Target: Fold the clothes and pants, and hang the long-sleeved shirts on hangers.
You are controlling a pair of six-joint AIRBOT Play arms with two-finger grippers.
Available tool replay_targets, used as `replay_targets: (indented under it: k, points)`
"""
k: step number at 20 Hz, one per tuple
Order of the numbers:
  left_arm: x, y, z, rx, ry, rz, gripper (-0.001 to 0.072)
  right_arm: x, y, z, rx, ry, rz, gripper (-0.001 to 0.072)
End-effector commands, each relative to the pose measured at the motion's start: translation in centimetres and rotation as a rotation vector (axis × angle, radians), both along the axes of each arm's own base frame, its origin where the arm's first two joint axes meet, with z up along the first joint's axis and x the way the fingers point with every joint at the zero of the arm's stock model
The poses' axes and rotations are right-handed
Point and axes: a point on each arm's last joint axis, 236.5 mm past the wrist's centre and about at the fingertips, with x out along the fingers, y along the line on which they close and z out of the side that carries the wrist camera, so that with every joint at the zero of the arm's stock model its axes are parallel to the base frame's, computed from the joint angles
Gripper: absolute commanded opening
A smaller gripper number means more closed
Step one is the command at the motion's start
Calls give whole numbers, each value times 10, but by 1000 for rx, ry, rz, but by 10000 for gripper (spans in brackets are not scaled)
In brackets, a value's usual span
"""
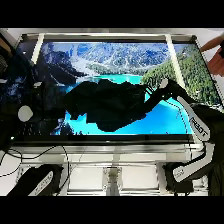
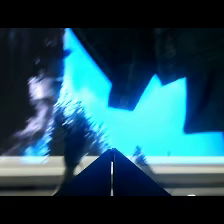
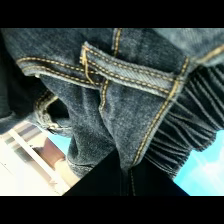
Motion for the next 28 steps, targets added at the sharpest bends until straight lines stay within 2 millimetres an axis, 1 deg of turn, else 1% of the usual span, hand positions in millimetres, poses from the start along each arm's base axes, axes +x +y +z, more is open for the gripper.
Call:
replay_targets:
  k: [1, 2, 4, 5, 6, 7, 8, 10, 12, 14, 18, 19, 20, 21, 23, 24, 25, 26, 27, 28]
  points:
    - [40, -32, -21, -141, -33, 18, 219, 2, 11, 6, 48, 4, -25, 29]
    - [49, -37, -41, -159, -1, 37, 470, 2, 14, 7, 61, 7, -32, 29]
    - [57, -36, -81, -153, 74, 65, 477, -2, 17, 10, 76, 23, -30, 29]
    - [58, -35, -98, -146, 105, 72, 477, -5, 17, 11, 77, 36, -23, 29]
    - [61, -36, -111, -147, 123, 81, 468, -8, 17, 12, 79, 50, -16, 29]
    - [65, -40, -119, -168, 122, 84, 456, -10, 17, 12, 80, 57, -13, 29]
    - [73, -49, -121, -204, 102, 79, 456, -10, 17, 12, 80, 58, -12, 29]
    - [91, -65, -114, -273, 21, 53, 456, -10, 17, 12, 80, 58, -13, 29]
    - [107, -67, -105, -301, -48, 75, 456, -10, 17, 12, 80, 58, -12, 29]
    - [112, -64, -102, -298, -72, 86, 456, -11, 17, 12, 81, 59, -12, 29]
    - [114, -65, -101, -308, -79, 95, 456, -10, 17, 12, 81, 58, -12, 29]
    - [115, -64, -100, -307, -83, 97, 403, -11, 17, 12, 81, 59, -12, 29]
    - [116, -64, -100, -306, -87, 98, 324, -11, 17, 12, 81, 59, -13, 29]
    - [116, -64, -100, -305, -90, 97, 316, -11, 17, 12, 81, 59, -12, 29]
    - [114, -69, -101, -299, -88, 74, 100, -11, 17, 12, 81, 59, -13, 29]
    - [113, -71, -103, -299, -83, 69, 27, -11, 18, 13, 82, 62, -13, 29]
    - [113, -72, -103, -298, -82, 66, 26, -13, 18, 14, 80, 76, -18, 29]
    - [114, -71, -99, -299, -93, 69, 26, -12, 14, 16, 69, 81, -40, 28]
    - [120, -61, -87, -303, -125, 89, 25, -6, 5, 23, 51, 75, -81, 28]
    - [127, -42, -67, -307, -176, 125, 25, 5, -10, 36, 37, 44, -131, 28]
